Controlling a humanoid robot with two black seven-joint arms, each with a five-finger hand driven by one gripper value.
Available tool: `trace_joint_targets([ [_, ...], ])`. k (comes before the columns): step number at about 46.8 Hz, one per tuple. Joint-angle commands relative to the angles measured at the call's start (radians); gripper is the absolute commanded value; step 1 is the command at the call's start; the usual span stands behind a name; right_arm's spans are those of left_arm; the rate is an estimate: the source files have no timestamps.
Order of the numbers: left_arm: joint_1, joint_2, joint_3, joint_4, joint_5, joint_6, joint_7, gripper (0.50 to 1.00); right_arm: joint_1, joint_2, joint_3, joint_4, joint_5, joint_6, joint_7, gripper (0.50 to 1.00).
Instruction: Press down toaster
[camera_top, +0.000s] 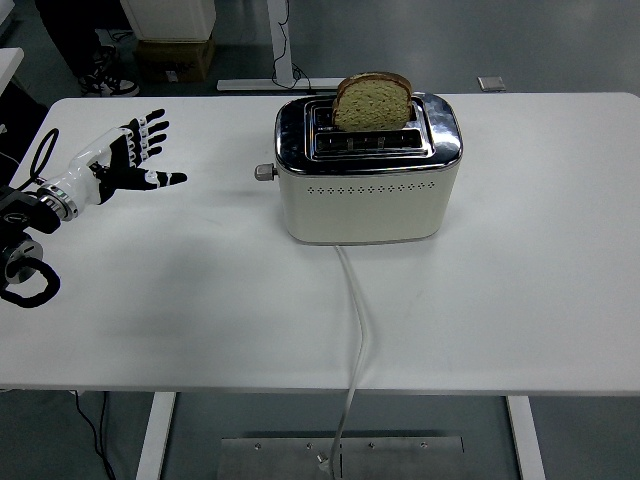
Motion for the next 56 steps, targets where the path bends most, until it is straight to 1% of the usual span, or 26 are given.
trace_joint_targets([
  [1,-0.008,-0.008,-0.002,0.024,-0.034,0.000,-0.001,1.000,0.000,0.000,0.000,0.000,-0.001,0.000,0.000,0.998],
  [7,-0.014,-0.038,-0.020,0.044,-0.106,0.001,-0.001,1.000,0.000,0.000,0.001,0.000,-0.001,0.000,0.000,1.000],
  [15,-0.015,-0.074,-0.071,0.097,-0.215,0.000,-0.001,1.000,-0.002,0.000,0.001,0.000,-0.001,0.000,0.000,0.998],
  [20,-0.015,-0.077,-0.117,0.103,-0.260,0.000,-0.001,1.000,-0.002,0.000,0.000,0.003,-0.001,0.000,-0.001,1.000],
  [34,-0.014,-0.104,-0.193,0.104,-0.269,-0.005,-0.004,1.000,0.009,0.000,0.000,0.002,-0.003,0.000,-0.001,0.998],
  [42,-0.009,-0.109,-0.209,0.107,-0.270,-0.005,-0.047,1.000,0.009,0.000,0.000,0.002,-0.001,0.000,-0.001,0.998],
  [51,-0.009,-0.150,-0.216,0.198,-0.322,-0.014,-0.048,1.000,0.009,0.000,0.000,0.002,-0.001,0.000,-0.001,0.998],
  [56,-0.009,-0.164,-0.218,0.210,-0.335,-0.017,-0.048,1.000,0.009,0.000,0.000,0.002,-0.003,0.000,-0.001,0.998],
])
